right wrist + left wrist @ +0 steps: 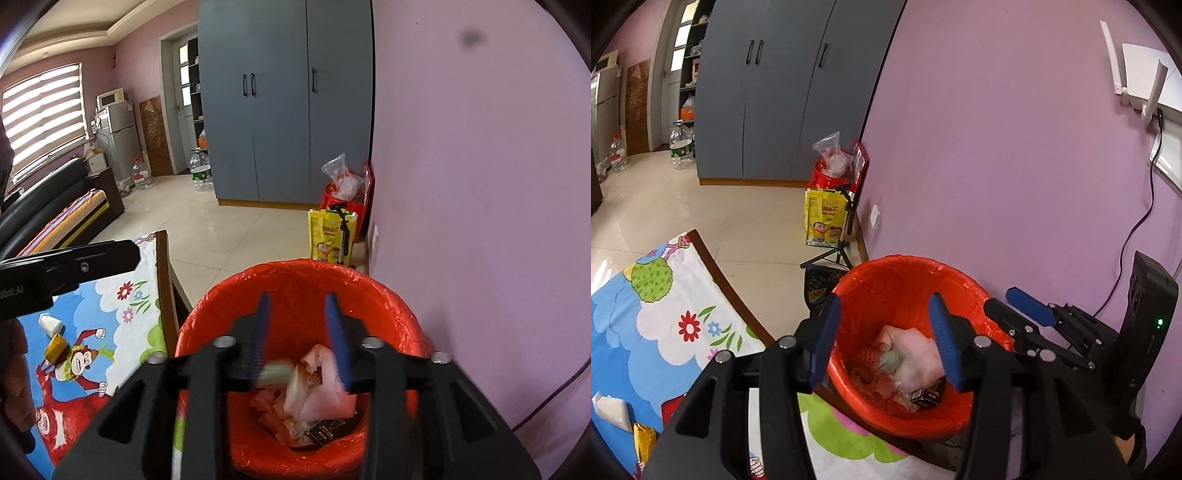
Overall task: Collect trash
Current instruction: 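Carry cloth and small box over the red bin and open both tools, then move both tools back over the trash on the bed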
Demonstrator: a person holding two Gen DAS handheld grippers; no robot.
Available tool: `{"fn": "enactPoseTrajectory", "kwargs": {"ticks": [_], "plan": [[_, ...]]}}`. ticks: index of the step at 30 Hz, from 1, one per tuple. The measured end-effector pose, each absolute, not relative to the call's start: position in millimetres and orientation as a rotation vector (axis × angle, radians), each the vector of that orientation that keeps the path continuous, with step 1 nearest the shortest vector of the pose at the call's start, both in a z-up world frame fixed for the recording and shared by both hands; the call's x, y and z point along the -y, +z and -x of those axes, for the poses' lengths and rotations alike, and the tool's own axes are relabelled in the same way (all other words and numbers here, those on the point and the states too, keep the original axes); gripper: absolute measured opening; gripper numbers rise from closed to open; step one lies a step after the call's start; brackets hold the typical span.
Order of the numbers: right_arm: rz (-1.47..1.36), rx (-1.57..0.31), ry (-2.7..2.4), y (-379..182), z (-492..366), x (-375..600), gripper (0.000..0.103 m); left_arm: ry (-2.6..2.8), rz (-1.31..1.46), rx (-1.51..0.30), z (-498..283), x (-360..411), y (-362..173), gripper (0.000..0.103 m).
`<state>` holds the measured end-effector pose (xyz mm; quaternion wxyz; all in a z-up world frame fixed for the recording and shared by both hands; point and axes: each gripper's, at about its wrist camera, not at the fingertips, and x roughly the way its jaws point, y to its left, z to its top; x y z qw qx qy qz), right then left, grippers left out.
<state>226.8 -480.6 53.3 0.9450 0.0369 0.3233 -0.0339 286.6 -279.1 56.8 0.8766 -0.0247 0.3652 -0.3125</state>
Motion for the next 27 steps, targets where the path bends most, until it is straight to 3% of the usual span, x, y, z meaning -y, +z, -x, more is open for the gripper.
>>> {"fn": "enactPoseTrajectory", "kwargs": {"ticks": [19,22,27], "plan": [[-0.071,-0.651,0.015,58.5,-227.6,442.8,0.048,-0.515,0.091,-0.724,-270.6,200.3,72.1,0.048],[-0.069,-0.646,0.033,59.1,-227.6,432.9,0.056,-0.485,0.096,-0.717,-267.7,181.8,73.0,0.048],[-0.066,-0.646,0.071,58.9,-226.6,416.3,0.056,-0.439,0.101,-0.713,-261.1,152.4,71.0,0.048]]}}
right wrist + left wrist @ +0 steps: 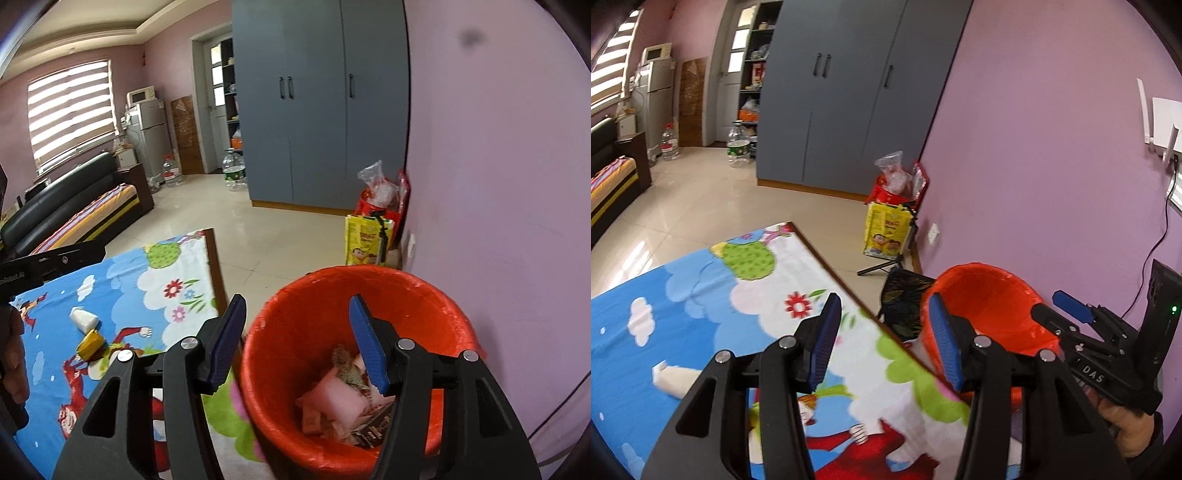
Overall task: Collect trash
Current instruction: 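Move both tools back over the trash on the bed, then grasp the white tissue packet with the left tool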
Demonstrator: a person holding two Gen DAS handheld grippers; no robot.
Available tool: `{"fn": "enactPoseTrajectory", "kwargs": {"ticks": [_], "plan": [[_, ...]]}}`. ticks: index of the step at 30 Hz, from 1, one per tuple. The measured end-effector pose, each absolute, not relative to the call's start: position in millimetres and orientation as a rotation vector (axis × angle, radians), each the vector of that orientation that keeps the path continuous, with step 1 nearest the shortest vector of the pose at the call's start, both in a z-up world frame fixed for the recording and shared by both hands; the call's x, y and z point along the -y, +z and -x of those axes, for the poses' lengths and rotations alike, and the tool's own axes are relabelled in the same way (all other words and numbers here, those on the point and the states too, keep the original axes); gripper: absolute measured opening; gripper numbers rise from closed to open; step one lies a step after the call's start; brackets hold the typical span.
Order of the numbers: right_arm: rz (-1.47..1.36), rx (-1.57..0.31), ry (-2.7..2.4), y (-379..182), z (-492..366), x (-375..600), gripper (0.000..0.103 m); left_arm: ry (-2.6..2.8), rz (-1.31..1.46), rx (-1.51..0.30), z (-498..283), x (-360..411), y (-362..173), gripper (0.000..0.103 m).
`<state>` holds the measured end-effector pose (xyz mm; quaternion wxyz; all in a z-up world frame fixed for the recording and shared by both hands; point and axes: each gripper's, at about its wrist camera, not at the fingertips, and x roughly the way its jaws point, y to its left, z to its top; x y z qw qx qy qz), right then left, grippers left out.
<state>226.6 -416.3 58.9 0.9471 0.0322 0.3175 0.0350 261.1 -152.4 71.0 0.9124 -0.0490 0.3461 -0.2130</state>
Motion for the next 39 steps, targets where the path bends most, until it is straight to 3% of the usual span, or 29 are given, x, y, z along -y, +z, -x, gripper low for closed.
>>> {"fn": "enactPoseTrajectory", "kwargs": {"ticks": [6,25,29,33,39], "plan": [[-0.063,-0.652,0.111,58.6,-227.4,396.4,0.063,-0.378,0.11,-0.717,-256.0,114.6,62.4,0.048],[-0.055,-0.688,0.232,47.6,-230.2,338.4,0.065,-0.191,0.133,-0.763,-253.5,14.0,23.6,0.055],[-0.058,-0.692,0.245,45.1,-230.1,332.3,0.073,-0.162,0.13,-0.786,-255.6,2.4,10.1,0.055],[-0.055,-0.7,0.259,42.8,-230.6,325.1,0.073,-0.131,0.116,-0.808,-256.9,-6.5,-4.0,0.064],[-0.054,-0.719,0.282,37.3,-229.7,315.7,0.074,-0.097,0.087,-0.838,-262.0,-13.9,-22.3,0.068]]}}
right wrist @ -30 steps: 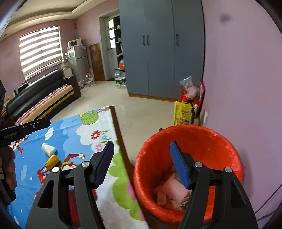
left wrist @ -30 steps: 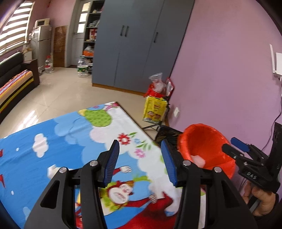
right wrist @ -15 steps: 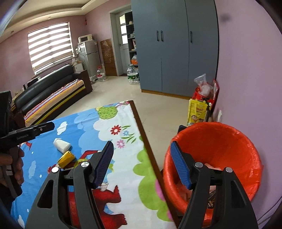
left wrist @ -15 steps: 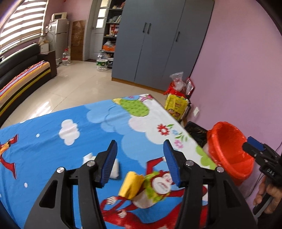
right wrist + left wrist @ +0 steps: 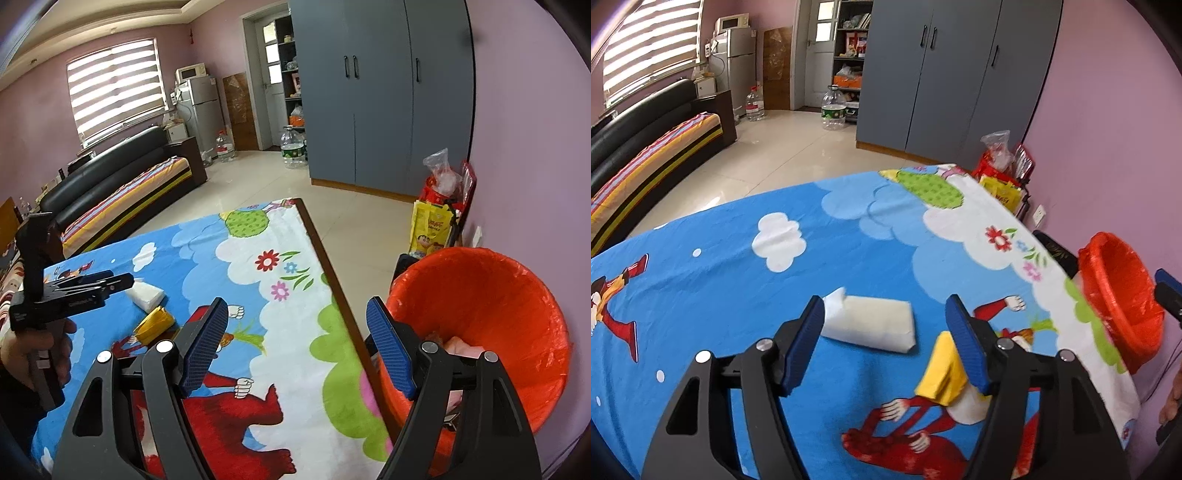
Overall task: Collect trash
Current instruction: 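Grasp the white tissue packet with the left tool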
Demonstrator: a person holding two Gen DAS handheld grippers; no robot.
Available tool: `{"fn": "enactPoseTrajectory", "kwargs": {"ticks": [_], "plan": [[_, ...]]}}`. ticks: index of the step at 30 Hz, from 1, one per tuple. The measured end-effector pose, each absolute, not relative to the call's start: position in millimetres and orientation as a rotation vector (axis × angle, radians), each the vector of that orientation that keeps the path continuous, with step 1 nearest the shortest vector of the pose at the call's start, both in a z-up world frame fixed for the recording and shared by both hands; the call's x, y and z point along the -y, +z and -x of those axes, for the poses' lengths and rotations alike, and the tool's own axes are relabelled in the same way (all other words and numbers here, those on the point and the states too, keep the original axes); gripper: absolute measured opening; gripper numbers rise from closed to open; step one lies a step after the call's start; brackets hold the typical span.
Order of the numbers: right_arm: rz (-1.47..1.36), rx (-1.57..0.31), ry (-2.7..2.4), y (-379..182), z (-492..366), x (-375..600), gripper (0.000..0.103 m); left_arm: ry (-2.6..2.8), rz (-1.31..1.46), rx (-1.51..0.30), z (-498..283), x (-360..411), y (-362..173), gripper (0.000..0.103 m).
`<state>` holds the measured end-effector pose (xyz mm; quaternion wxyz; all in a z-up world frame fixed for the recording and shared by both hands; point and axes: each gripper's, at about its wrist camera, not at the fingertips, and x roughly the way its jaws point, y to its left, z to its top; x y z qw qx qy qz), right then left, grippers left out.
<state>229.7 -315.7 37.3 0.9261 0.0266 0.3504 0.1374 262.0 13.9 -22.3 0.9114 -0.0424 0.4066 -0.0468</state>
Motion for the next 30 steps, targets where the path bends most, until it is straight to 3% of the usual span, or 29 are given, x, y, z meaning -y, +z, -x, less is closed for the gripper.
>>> {"fn": "enactPoseTrajectory", "kwargs": {"ticks": [12,15,30], "plan": [[-0.049,-0.73,0.306,35.4,-229.2,308.4,0.075,-0.057,0.04,-0.922,-277.0,-14.0,-50.5,0.069],[-0.051,-0.731,0.312,34.9,-229.5,307.0,0.075,-0.055,0.024,-0.938,-280.3,-11.8,-54.3,0.074],[-0.048,-0.74,0.361,36.7,-228.2,285.1,0.075,-0.067,-0.062,-0.989,-290.1,-4.0,-65.7,0.071]]}}
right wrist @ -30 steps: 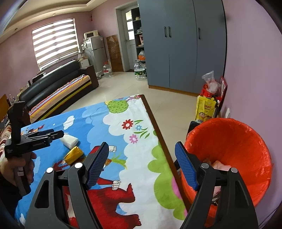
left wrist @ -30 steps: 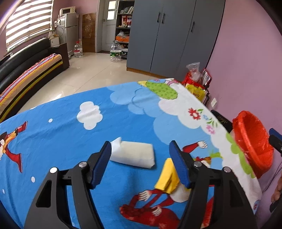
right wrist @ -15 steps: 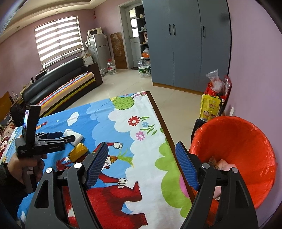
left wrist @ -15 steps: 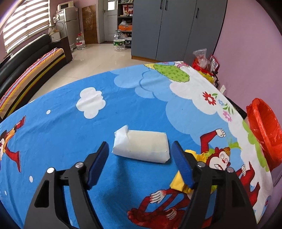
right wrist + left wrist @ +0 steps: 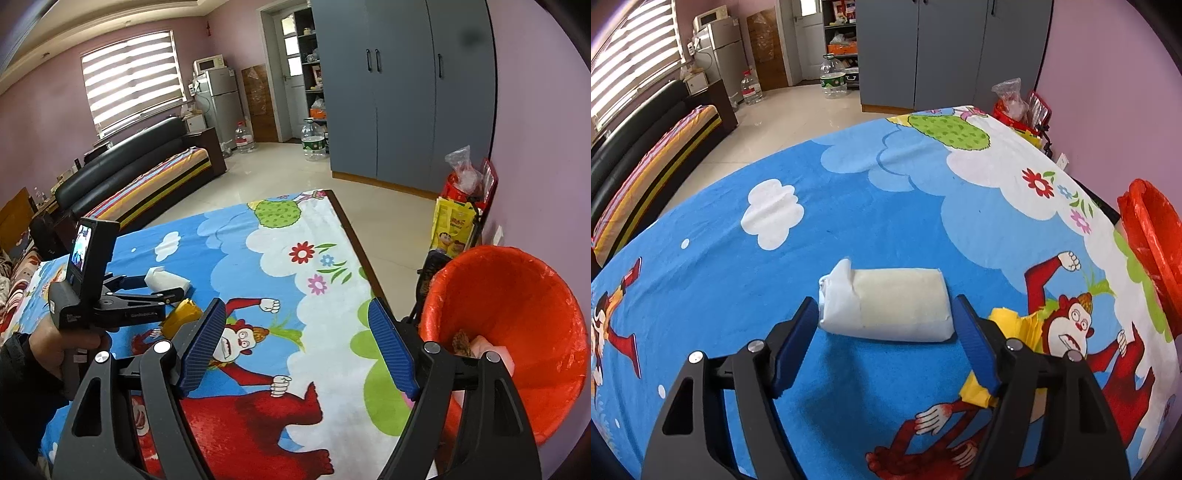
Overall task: Collect trash
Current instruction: 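Grasp the white tissue packet with the left tool, then grasp the yellow sponge with the right tool while the left tool holds the tissue packet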
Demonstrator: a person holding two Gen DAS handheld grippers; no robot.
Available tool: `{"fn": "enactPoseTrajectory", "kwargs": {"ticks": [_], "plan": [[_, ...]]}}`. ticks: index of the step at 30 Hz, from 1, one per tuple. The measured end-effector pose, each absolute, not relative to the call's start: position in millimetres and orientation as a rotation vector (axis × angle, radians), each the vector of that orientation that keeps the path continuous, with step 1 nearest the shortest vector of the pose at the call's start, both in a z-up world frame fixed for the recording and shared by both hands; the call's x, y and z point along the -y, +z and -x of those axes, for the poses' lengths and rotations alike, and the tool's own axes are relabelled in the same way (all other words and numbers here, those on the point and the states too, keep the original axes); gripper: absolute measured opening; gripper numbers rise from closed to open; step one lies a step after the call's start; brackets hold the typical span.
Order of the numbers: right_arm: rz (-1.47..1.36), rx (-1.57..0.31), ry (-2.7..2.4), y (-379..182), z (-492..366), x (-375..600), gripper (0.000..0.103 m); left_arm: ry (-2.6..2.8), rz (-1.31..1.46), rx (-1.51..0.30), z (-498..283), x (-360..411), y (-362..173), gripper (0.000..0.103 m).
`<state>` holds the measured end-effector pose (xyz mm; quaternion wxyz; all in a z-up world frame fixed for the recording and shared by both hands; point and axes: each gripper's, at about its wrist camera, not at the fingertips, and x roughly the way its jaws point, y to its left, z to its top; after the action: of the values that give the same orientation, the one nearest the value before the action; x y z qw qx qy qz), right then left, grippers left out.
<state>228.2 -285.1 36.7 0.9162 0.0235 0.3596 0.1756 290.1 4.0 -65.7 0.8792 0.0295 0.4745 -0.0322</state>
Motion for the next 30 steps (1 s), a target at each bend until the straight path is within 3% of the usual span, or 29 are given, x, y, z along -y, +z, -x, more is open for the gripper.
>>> {"fn": "enactPoseTrajectory", "kwargs": {"ticks": [24,30], "plan": [[-0.003,-0.845,0.501,-5.8,-240.2,173.7,0.075,0.051,0.175,-0.868,-205.8,-85.6,-23.5,0.067],[-0.016,-0.899,0.494,-22.4,-251.3,144.0,0.063,0.062,0.207,-0.842,-188.8,-98.9,-18.7,0.067]]}}
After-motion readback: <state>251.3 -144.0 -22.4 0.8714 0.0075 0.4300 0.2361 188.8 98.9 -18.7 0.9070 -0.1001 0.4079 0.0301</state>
